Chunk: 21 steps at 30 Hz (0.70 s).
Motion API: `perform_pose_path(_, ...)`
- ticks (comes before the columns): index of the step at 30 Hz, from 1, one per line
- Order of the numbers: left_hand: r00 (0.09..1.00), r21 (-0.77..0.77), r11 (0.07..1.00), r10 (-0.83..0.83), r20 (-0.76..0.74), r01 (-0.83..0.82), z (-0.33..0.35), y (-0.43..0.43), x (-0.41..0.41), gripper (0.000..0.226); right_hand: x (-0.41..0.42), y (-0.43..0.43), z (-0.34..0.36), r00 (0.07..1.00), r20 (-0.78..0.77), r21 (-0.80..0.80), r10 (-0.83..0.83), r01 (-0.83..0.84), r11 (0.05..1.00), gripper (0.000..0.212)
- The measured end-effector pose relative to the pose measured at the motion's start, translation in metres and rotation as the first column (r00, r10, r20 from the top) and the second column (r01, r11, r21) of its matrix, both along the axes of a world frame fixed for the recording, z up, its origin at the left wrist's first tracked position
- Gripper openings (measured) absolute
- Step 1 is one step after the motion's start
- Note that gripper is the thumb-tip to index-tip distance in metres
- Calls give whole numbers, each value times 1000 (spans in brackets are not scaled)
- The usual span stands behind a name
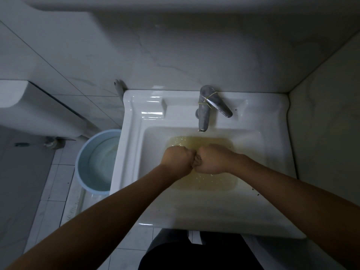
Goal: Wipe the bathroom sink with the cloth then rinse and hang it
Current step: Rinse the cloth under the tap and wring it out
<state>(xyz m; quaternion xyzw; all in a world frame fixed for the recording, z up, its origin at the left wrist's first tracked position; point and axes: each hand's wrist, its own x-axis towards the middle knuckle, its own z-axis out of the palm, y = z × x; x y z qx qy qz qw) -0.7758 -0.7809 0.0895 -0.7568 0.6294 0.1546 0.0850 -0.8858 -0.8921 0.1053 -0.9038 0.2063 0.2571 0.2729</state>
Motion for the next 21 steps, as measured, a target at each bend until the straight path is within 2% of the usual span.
perform_pose_path(1,1000,67,998,-7,9,6,3,-2,-1,17,-1,3,-4,996,7,-130,87,-85,988,26)
perform_pose_path(3,1000,154,988,14,-12,-12,5,-5,-1,16,-1,5,-11,979,40,-286,198,-178,941,26)
perform_pose_path(7,970,227,965,174,-169,-133,11,-12,4,14,2,-5,-13,964,85,-413,252,-196,889,26)
perform_pose_path(10,957,245,957,207,-202,-156,18,-19,6,12,3,-10,-13,969,99,-428,225,-162,889,26)
perform_pose_path(17,989,156,984,104,-107,-86,20,-8,-1,17,-2,-5,-15,982,91,-348,165,-124,929,25)
perform_pose_path(21,965,119,981,177,-194,-156,13,-2,3,23,-3,-5,-16,978,143,-311,154,-104,945,19)
